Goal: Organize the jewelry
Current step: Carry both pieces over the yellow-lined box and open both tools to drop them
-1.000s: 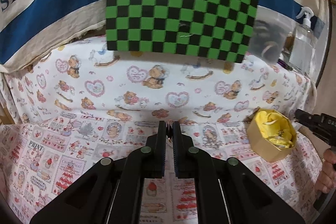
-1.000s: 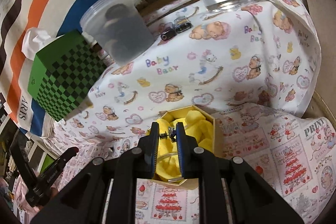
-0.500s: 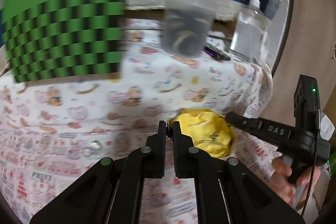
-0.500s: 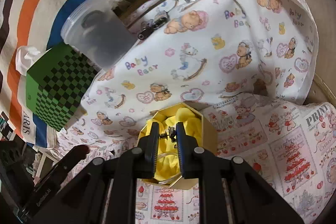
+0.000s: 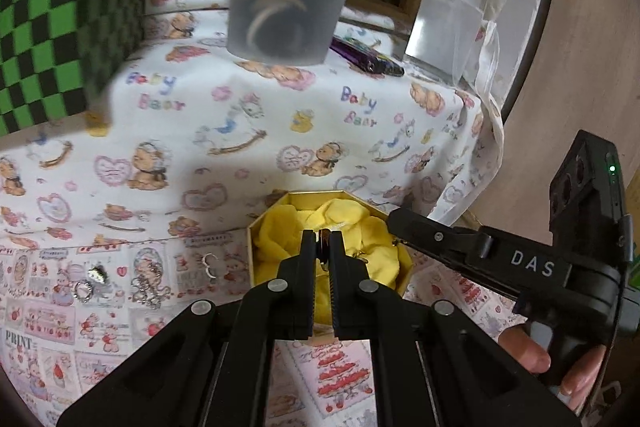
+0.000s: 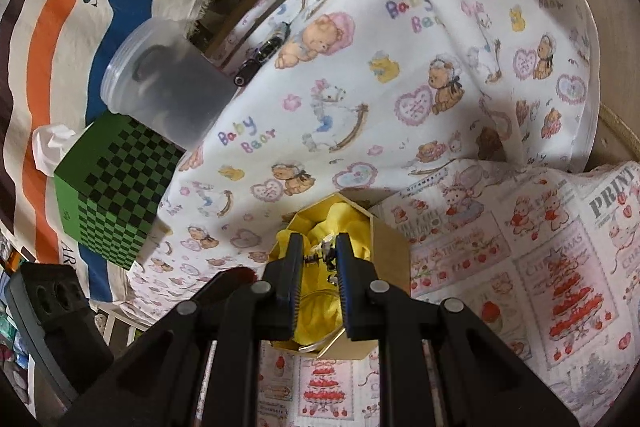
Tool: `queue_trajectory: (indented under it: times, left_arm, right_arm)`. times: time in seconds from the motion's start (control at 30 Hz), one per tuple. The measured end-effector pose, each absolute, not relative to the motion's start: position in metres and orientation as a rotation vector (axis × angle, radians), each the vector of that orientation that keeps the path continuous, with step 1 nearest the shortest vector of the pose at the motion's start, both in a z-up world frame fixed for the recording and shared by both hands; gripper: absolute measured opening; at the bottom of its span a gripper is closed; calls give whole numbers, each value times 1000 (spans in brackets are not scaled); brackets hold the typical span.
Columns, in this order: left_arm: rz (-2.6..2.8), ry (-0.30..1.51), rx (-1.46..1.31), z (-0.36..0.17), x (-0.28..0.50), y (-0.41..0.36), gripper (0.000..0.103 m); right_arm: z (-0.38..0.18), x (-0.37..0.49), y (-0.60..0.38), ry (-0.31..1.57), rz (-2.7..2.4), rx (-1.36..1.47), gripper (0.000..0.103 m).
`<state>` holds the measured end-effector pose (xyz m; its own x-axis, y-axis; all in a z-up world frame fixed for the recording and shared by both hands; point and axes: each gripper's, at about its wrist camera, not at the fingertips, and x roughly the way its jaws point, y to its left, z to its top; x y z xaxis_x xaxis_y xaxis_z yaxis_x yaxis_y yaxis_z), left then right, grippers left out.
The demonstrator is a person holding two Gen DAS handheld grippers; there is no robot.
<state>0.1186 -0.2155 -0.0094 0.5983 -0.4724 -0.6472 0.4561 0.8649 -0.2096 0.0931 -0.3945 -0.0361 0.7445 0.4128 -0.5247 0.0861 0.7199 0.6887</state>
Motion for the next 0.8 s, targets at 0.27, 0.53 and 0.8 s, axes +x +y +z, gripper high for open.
queue_trajectory:
  times: [0.27,0.53,0.8]
  left_arm:
    - [-521,742,-7,-11,119,-214,6]
    - [-467,682,2,4,105,-187,23]
    - [-381,617,17,9,80,-148,30]
  right_arm:
    - [-30,91,-386,704,208,743,16]
    - [-29,90,-385,699,221,744,16]
    - [-19,84,-376,668,211,680,34]
